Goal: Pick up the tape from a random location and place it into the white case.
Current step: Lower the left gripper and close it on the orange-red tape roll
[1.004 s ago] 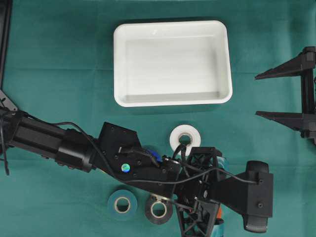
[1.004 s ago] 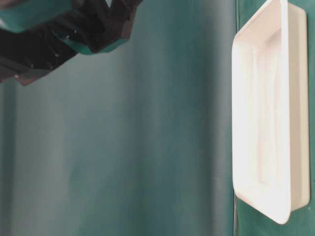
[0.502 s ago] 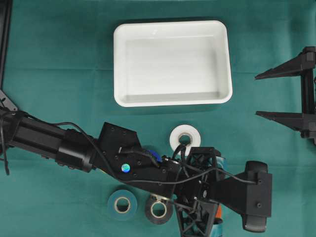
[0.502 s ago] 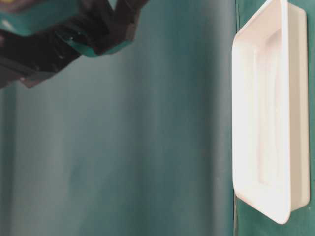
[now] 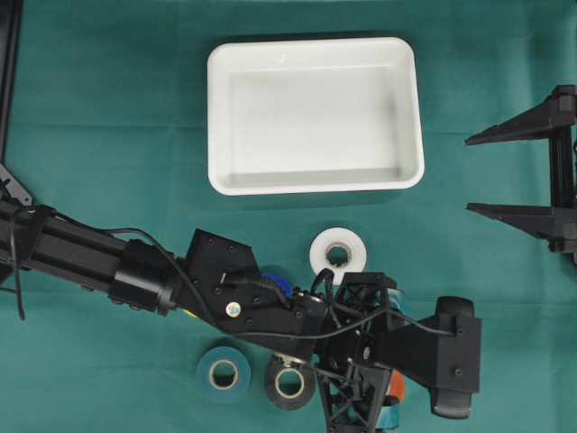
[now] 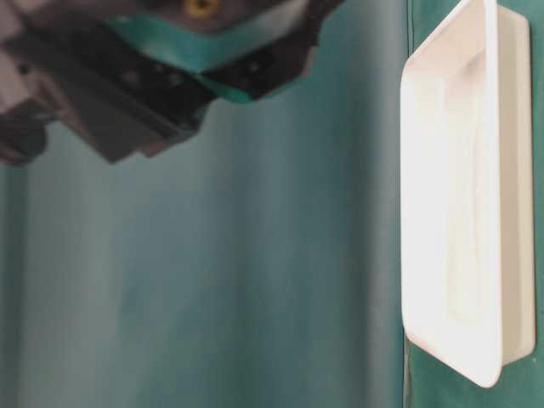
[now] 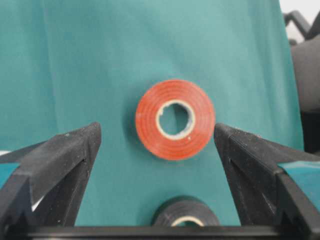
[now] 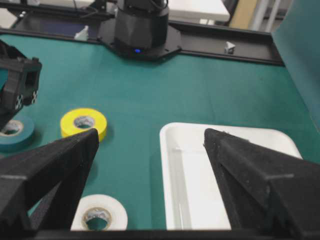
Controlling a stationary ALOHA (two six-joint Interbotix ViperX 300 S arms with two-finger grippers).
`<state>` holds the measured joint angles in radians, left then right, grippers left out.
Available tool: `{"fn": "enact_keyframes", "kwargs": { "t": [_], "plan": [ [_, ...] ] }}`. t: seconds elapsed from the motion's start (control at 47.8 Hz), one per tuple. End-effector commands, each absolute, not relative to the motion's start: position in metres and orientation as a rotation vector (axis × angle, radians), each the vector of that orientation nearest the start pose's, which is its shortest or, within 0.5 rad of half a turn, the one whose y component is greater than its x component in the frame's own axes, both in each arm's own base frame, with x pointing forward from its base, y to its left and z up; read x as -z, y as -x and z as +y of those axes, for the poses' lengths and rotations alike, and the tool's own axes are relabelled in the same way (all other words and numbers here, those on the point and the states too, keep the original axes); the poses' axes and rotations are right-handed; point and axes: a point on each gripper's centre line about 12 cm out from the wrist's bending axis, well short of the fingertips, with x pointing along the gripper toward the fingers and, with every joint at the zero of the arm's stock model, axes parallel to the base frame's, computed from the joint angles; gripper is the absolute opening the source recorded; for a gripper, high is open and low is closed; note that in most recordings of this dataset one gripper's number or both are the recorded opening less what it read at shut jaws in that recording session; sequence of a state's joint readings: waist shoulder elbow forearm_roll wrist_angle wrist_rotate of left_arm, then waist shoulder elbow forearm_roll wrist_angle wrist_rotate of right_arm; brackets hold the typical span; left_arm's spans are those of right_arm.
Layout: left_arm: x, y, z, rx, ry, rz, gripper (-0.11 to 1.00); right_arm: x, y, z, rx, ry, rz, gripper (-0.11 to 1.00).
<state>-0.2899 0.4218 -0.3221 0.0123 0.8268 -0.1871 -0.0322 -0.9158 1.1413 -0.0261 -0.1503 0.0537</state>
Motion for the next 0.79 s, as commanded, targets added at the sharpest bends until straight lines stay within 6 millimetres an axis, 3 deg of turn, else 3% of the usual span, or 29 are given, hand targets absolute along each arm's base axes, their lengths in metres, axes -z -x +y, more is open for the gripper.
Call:
{"fn": "enact_keyframes", "kwargs": {
  "t": [0.0, 0.565, 0.774],
  "plan": [
    [-0.260, -0.526, -0.155, 0.181, 0.035, 0.888, 0.97, -0.291, -0.212, -0.007, 0.030, -0.029, 0.050, 0.91],
    [-0.178, -0.541, -0.160, 0.171, 0.017, 0.986, 0.97, -0.287, -0.214, -0.006, 0.029, -0.029, 0.069, 0.91],
    [-0.159, -0.544, -0.163, 0.172, 0.013, 0.999, 0.97, -0.284, -0.215, -0.006, 0.029, -0.031, 0.079, 0.91]
  ]
}}
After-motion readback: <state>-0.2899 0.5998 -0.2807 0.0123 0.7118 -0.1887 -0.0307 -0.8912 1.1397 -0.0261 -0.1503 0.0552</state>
